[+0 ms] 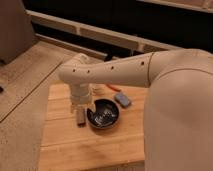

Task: Place the pepper in the ceramic cup

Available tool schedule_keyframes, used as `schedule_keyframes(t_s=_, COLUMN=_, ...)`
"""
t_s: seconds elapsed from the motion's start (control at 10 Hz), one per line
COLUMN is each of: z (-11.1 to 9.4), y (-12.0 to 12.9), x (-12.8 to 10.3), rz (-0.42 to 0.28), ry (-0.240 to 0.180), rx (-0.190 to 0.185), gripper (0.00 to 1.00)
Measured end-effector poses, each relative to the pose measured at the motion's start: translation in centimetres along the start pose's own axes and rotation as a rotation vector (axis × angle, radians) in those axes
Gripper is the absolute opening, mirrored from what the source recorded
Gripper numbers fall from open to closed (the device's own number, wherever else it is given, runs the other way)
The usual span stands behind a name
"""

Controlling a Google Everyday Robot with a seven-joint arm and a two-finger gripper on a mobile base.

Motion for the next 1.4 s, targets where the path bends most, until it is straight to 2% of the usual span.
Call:
schedule_keyframes(t_s=0.2, z=-0.1, y=-0.6, x=-1.2, rz=-0.028, ry=-0.014, rx=0.022, gripper=0.65)
schedule_keyframes(t_s=0.4, z=-0.4, y=-4.0, x=-6.5, rz=-0.096, ry=-0.059, rx=0.127, gripper=0.65)
schedule_keyframes(t_s=0.5, z=-0.4, y=-5.3, x=-8.5, rz=-0.120, ry=-0.065, rx=0.162, gripper=0.65)
schedule_keyframes(t_s=0.6, z=-0.6, y=-6.6, x=-11.1, rz=-0.152, ry=-0.071, rx=0.184, gripper=0.65)
schedule_keyframes(t_s=0.7, z=-0.8, y=-7.6, x=-13.1, rz=-0.170, ry=-0.077, rx=0.189, gripper=0.65)
schedule_keyframes(t_s=0.8, z=-0.9, y=-8.7, x=-15.3, rz=-0.193, ry=-0.082, rx=0.177, gripper=0.65)
schedule_keyframes(t_s=1.0, z=-0.9, y=-10.7, x=-17.9, rz=-0.210, ry=-0.081, rx=0.138, gripper=0.65)
schedule_keyframes(t_s=1.2, z=-1.0, y=-13.4, x=-19.5, rz=-0.190, ry=-0.075, rx=0.095, gripper=0.65)
schedule_keyframes(t_s=1.3, z=-1.2, y=-16.1, x=-20.3, rz=-0.175, ry=-0.061, rx=0.068, gripper=0.65)
schedule_keyframes(t_s=1.4, z=-1.5, y=-17.6, x=-20.6, rz=-0.182, ry=-0.053, rx=0.060, gripper=0.65)
